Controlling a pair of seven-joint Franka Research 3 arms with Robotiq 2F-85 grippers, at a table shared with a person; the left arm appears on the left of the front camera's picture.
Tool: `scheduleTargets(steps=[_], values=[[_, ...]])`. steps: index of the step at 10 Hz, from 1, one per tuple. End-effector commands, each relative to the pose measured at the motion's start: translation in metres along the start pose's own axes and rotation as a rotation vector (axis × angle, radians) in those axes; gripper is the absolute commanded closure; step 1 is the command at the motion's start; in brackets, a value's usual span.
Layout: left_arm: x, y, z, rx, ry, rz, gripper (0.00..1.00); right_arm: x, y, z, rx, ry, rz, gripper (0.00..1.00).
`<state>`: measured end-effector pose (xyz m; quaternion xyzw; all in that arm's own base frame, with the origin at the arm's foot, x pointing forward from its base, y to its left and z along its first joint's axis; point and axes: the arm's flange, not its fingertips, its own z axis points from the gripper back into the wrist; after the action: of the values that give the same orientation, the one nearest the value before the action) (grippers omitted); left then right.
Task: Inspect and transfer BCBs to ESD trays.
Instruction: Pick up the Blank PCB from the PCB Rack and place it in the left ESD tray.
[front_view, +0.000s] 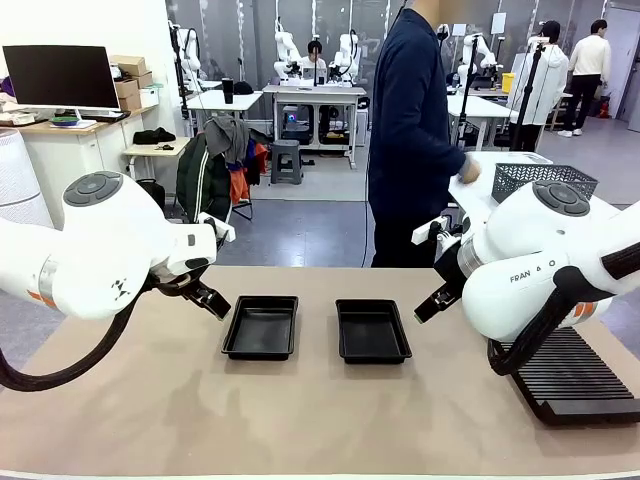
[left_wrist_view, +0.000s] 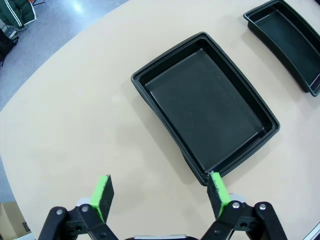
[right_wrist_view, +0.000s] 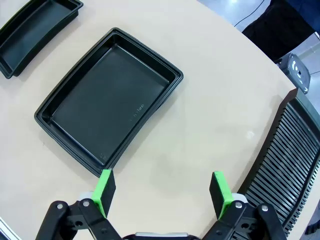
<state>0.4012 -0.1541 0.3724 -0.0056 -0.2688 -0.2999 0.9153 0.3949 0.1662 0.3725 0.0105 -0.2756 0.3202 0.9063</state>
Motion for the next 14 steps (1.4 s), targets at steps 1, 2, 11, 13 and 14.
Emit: scheduleTargets(steps=[1, 2, 11, 13, 14], values=[[-0.001, 0.002, 0.0, 0.0, 0.0, 0.007, 0.0, 0.0, 0.0, 0.0, 0.0, 0.0, 0.0, 0.0], [-0.001, 0.002, 0.0, 0.0, 0.0, 0.007, 0.0, 0.0, 0.0, 0.0, 0.0, 0.0, 0.0, 0.0], [0.011, 0.019, 0.058, -0.038, -0.032, -0.006, 0.0, -0.006, -0.011, 0.03, 0.015, -0.015, -0.002, 0.0], [0.027, 0.028, 0.099, -0.061, -0.027, 0.028, 0.0, -0.012, -0.028, 0.08, 0.098, -0.015, -0.012, 0.0], [0.034, 0.035, 0.117, -0.058, -0.011, 0.068, 0.0, -0.014, -0.038, 0.107, 0.123, -0.003, -0.07, 0.0]])
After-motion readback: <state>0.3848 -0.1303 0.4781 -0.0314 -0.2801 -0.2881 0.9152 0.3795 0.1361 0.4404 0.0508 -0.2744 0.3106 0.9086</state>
